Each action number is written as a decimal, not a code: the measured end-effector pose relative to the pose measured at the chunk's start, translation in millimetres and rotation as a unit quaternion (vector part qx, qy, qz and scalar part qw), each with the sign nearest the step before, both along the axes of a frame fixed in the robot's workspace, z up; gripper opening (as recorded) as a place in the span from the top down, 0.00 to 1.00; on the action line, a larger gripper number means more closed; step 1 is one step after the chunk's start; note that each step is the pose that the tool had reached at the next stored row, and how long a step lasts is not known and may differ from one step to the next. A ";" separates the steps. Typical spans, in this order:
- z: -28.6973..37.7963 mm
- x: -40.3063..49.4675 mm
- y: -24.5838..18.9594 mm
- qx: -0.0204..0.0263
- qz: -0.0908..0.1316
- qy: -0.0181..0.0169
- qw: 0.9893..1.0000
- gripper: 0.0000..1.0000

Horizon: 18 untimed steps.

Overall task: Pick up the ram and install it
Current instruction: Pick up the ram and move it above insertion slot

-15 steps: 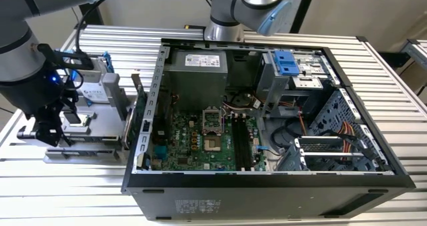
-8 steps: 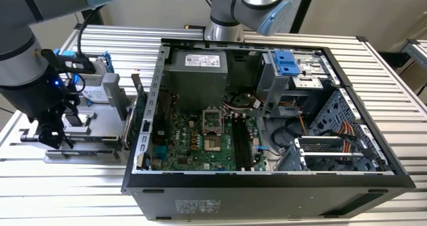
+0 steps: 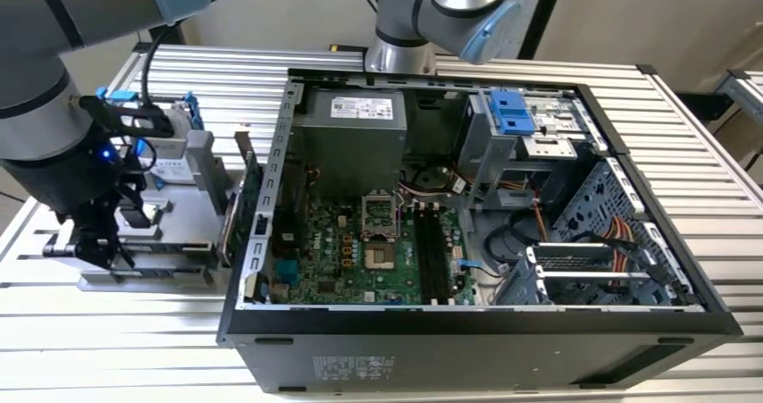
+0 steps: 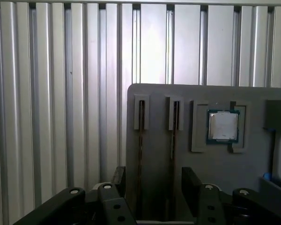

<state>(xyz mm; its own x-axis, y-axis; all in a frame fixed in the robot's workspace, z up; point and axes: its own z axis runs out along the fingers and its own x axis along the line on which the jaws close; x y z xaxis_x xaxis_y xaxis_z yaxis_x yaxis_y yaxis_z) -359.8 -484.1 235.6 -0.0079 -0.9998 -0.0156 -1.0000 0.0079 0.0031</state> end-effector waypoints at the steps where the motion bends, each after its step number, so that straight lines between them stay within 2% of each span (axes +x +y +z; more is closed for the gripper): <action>1: -0.8 0.3 0.0 0.000 0.000 0.000 1.000 0.00; 10: -9.0 4.1 -0.4 0.001 -0.004 0.000 1.000 0.00; 18: -16.7 5.9 -3.6 0.001 -0.008 0.000 1.000 0.00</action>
